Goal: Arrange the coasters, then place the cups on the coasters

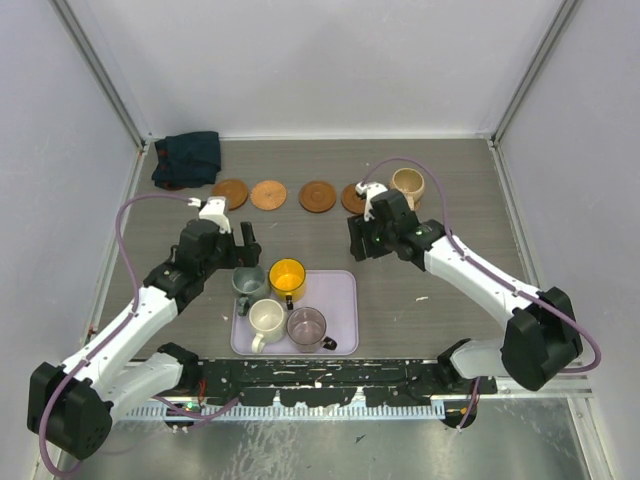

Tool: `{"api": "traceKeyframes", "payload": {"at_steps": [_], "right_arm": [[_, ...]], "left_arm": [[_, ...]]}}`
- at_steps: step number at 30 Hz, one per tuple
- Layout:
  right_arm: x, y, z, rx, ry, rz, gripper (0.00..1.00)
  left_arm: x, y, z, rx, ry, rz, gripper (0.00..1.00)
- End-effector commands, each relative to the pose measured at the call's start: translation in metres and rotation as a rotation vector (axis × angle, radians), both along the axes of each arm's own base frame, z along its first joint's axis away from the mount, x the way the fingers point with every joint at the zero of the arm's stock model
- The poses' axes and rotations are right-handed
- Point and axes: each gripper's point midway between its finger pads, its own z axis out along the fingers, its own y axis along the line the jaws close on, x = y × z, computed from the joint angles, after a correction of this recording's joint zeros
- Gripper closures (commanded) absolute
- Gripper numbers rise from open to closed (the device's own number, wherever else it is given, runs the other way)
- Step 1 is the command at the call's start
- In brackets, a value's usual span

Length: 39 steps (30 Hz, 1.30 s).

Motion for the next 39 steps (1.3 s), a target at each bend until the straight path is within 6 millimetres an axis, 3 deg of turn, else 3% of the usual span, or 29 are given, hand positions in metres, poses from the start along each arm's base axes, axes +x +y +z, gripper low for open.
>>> {"api": "traceKeyframes", "payload": {"at_steps": [1,6,16,19,24,30,35,39], "right_arm": [[-0.032,0.036,0.026,0.121,0.044,0.114,0.37],[-0.06,0.062,0.029,0.18,0.085,0.214,0.37],[-0.129,0.058,0.004,0.106,0.217,0.466,0.4],[-0.153,0.069,0.02,0.19,0.222,0.576,0.39],[-0.165,0.064,0.027,0.187,0.212,0.532,0.34],[-0.196,0.077,0.011,0.165,0.239,0.516,0.28],[-0.213,0.086,-0.019,0.089,0.258,0.495,0.28],[-0.222,0.096,-0.03,0.08,0.258,0.519,0.28]], "left_arm": [[0.001,-0.006,0.011,-0.027,-0.016,-0.029,0.01],[-0.007,-0.012,0.007,-0.031,0.009,-0.062,0.01],[-0.028,-0.014,0.001,-0.029,0.03,-0.084,0.02],[-0.033,-0.013,0.002,-0.026,0.021,-0.081,0.01],[-0.037,-0.014,0.004,-0.022,0.013,-0.089,0.01],[-0.038,-0.016,0.005,0.0,0.001,-0.105,0.02],[-0.038,-0.016,0.007,0.004,-0.011,-0.104,0.02],[-0.041,-0.015,0.007,-0.002,-0.012,-0.101,0.02]]}}
